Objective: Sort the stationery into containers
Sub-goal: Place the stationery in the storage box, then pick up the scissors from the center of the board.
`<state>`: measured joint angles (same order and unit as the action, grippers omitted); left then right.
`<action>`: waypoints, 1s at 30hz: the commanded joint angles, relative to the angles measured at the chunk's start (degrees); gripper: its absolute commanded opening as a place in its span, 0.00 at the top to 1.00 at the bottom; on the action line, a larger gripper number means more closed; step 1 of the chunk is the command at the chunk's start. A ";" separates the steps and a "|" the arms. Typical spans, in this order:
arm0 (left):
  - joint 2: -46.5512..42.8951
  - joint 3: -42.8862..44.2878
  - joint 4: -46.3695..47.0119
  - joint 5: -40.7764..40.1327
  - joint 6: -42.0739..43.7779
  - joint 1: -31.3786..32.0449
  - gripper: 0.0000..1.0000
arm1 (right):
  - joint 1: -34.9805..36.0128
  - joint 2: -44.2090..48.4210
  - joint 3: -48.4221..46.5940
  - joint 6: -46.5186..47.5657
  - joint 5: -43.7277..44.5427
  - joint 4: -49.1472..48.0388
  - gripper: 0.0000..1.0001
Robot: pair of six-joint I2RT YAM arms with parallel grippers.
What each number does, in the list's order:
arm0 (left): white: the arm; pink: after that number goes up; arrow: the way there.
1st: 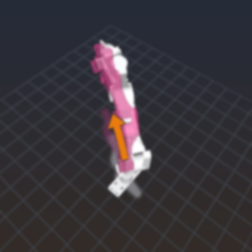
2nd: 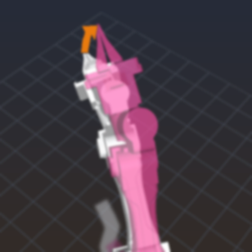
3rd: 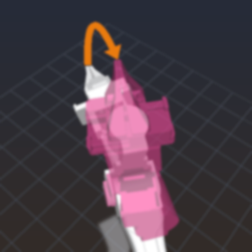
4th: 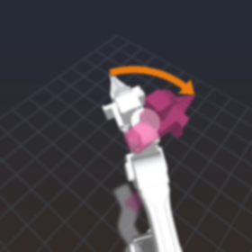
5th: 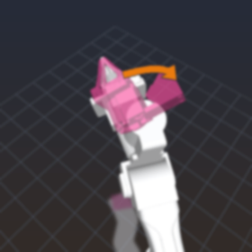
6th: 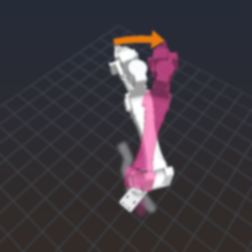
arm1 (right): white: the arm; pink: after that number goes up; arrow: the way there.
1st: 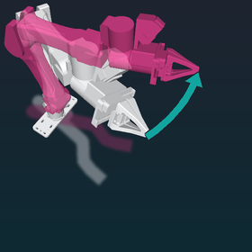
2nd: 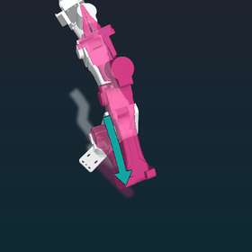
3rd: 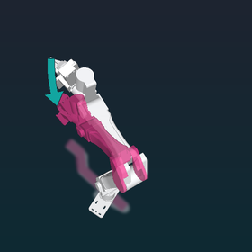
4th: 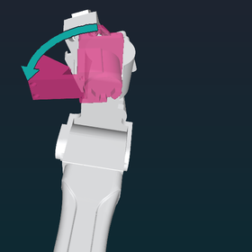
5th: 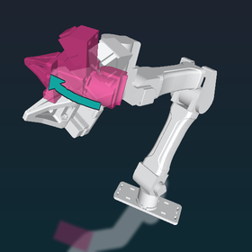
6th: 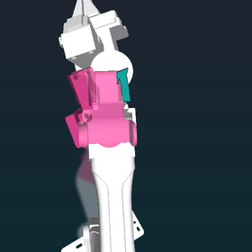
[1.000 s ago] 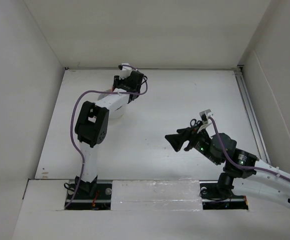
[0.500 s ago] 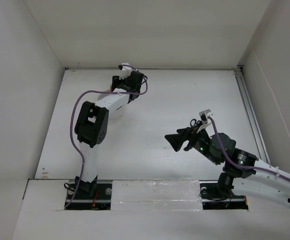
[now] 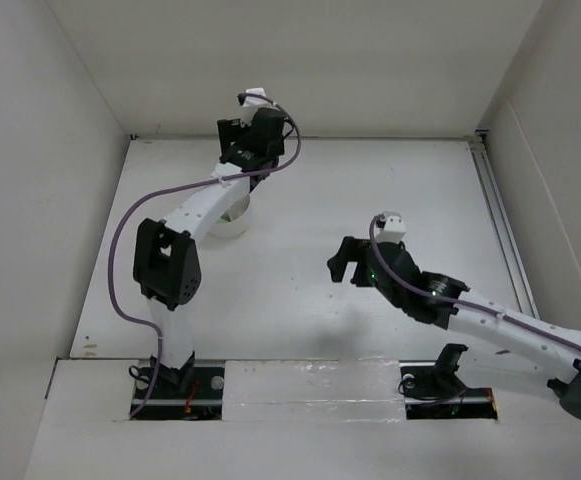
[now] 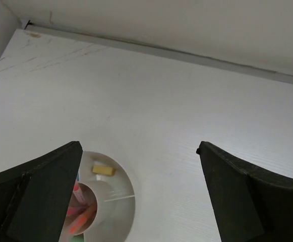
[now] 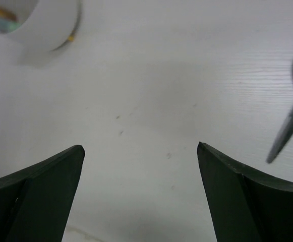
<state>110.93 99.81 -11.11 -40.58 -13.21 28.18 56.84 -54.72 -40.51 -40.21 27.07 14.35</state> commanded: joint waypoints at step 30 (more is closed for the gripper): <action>-29.46 -1.37 -15.87 23.44 -8.06 0.91 0.00 | -48.14 -26.05 -14.16 5.23 -13.18 13.86 0.21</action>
<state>84.62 98.39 -28.60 -18.11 -20.71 28.91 8.64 -79.48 -55.22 -36.53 15.31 29.76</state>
